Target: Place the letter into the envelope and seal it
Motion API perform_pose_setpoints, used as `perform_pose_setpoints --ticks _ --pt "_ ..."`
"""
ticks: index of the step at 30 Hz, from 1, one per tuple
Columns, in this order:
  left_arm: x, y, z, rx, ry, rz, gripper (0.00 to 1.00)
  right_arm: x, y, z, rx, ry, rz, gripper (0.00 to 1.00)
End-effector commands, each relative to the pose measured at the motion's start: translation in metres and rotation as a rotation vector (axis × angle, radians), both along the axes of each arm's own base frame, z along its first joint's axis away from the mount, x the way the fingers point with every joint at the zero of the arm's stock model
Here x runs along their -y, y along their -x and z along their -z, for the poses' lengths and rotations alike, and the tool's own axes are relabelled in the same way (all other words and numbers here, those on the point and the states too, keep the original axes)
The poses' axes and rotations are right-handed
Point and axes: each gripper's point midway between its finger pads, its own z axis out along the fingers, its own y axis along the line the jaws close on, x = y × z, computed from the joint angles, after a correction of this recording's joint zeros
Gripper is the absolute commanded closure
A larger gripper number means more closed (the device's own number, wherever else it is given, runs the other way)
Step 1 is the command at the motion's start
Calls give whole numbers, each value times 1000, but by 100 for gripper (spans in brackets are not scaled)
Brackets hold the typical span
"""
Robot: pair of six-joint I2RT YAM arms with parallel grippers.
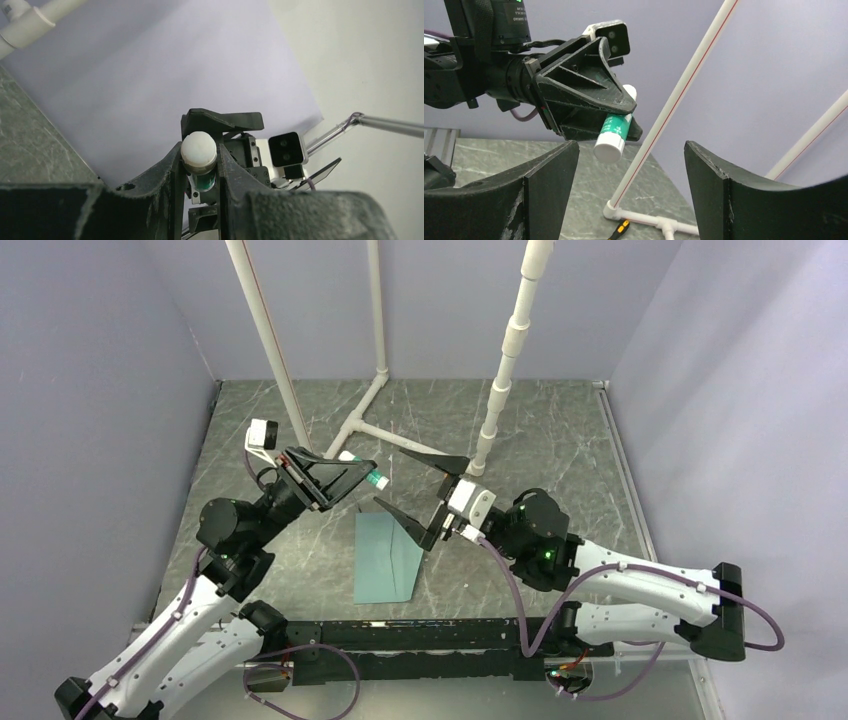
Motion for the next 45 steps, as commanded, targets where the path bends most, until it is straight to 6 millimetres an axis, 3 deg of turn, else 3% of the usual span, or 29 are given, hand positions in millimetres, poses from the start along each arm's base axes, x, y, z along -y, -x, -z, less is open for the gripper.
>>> perform_pose_setpoints --ticks 1,6,16,25,33,39,41,45 --pt "-12 2 -20 -32 73 -26 98 7 11 -49 108 -149 -25 22" --pt "-10 3 -19 -44 78 -2 97 -1 5 -46 95 -163 -10 39" --pt "-6 6 -20 -38 77 33 98 -13 5 -46 119 -140 -24 58" --pt "-9 12 -26 3 105 41 95 -17 -5 -45 55 -116 7 65" --pt "-13 18 -33 34 115 36 95 -21 -14 -34 23 -88 41 61" --pt "-13 19 -33 44 122 46 94 -23 -12 -38 17 -96 24 60" --pt "-12 19 -33 43 117 48 94 -23 -12 -40 18 -100 22 66" --pt "-12 19 -31 41 117 45 88 -23 -13 -42 7 -97 29 91"
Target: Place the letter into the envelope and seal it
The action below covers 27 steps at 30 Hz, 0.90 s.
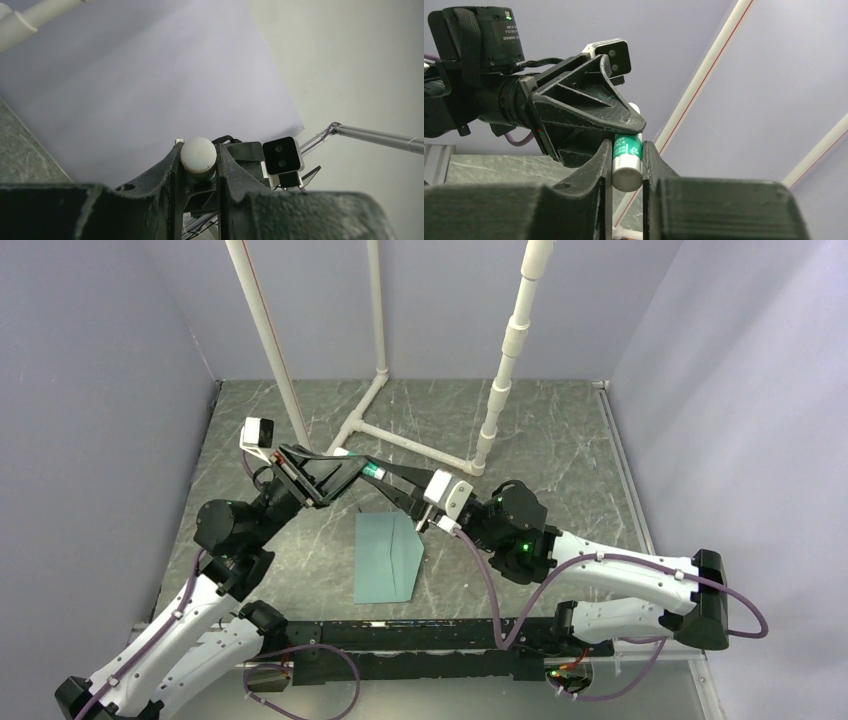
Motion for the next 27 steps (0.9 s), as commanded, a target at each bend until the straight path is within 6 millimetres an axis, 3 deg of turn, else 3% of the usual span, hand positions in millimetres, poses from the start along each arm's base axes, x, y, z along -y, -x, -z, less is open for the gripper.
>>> perform_pose_setpoints --ticks 1,7,10,14,21,27 --pt "-6 19 -19 91 34 28 82 9 -6 -26 -19 -63 32 96" --pt "-5 17 -11 117 -64 -27 28 21 -1 -28 -62 -87 18 100" --pt "-8 16 -5 110 -98 -59 15 30 4 -30 -81 -91 1 100" --pt "-8 19 -3 120 -116 -51 8 40 11 -27 -106 -61 -24 100" --pt "10 29 -17 189 -203 58 8 51 19 -16 -147 35 -51 100" --pt "22 32 -18 172 -255 140 7 57 26 -23 -145 33 -91 100"
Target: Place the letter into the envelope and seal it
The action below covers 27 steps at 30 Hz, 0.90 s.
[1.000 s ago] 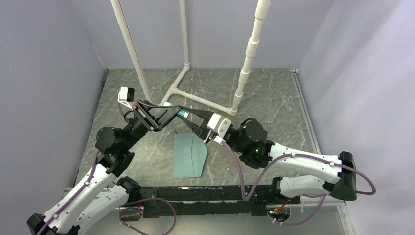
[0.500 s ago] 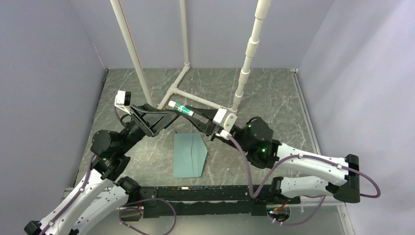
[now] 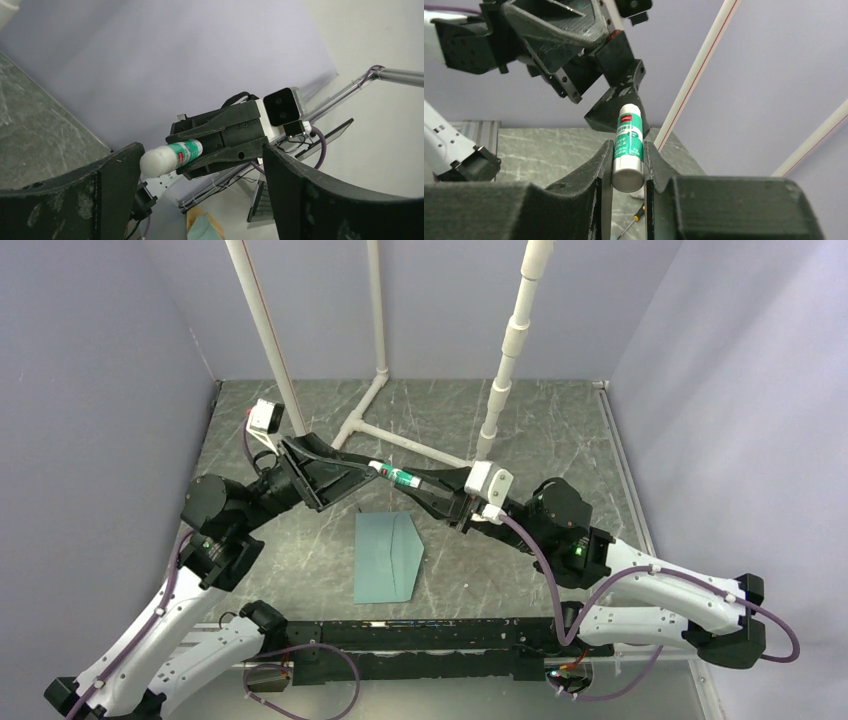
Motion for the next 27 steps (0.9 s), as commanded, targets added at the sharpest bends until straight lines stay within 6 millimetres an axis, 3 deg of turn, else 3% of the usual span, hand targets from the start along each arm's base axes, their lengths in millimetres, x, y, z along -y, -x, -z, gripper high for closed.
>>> perform_pose_setpoints --ticks 1,11,15,19,23,27 --pt "8 15 -5 36 -42 101 8 9 11 -25 5 -36 -55 100" --pt "12 26 -5 12 -57 183 49 13 3 -25 -24 -64 -98 100" --pt "10 27 -5 9 -63 178 56 21 -1 -23 -32 -80 -144 100" --pt "12 26 -4 -1 -56 187 52 24 1 -19 -35 -77 -201 100" --pt "14 22 -2 -16 -53 187 25 25 5 -18 -40 -81 -231 100" --pt "16 17 0 -28 -56 178 16 28 7 -22 -45 -100 -244 100"
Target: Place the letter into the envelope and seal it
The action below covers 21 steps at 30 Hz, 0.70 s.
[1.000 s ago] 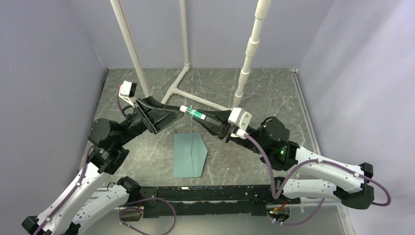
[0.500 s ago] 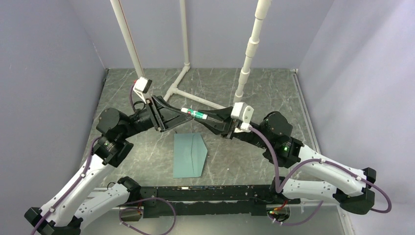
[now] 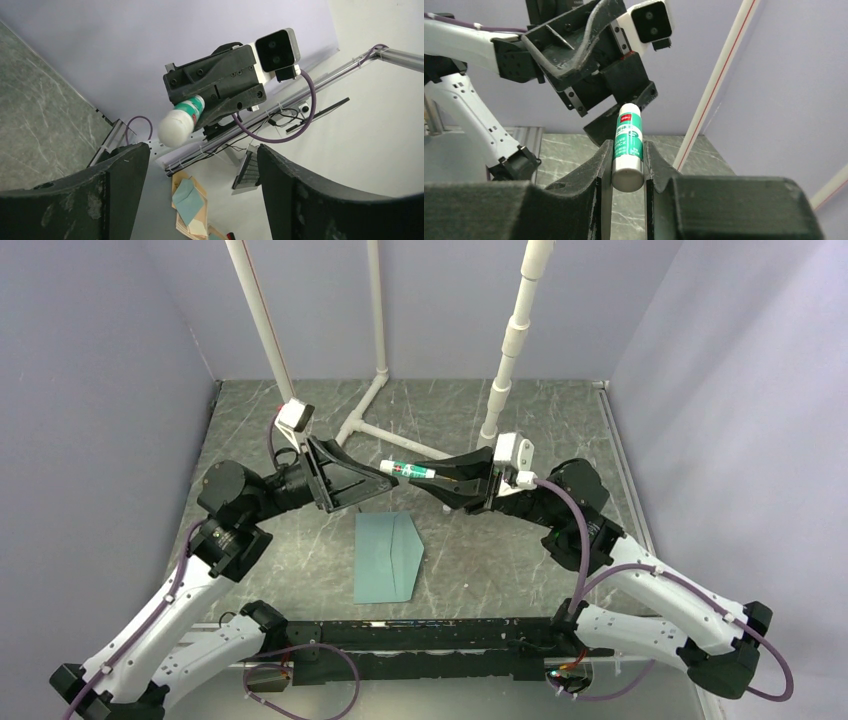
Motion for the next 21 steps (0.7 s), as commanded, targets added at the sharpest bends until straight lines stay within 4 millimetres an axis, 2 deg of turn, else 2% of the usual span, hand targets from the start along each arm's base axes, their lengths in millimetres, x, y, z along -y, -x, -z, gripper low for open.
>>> perform_pose_setpoints --ticks 1,5,10,15,18,21 --pt "-3 5 -20 47 41 6 16 10 19 -25 40 -79 -70 100" --pt "-1 3 -23 39 60 14 20 8 25 -19 41 -49 -103 100" --pt "5 -2 -18 0 86 49 39 3 28 -10 33 -15 -134 100" --pt "7 -3 -16 -10 99 62 62 3 23 -6 21 -4 -116 100" --pt "6 -3 -10 -20 86 53 62 7 20 -7 21 -14 -99 100" --pt "6 -2 -5 -27 76 63 56 7 17 -6 23 -12 -95 100"
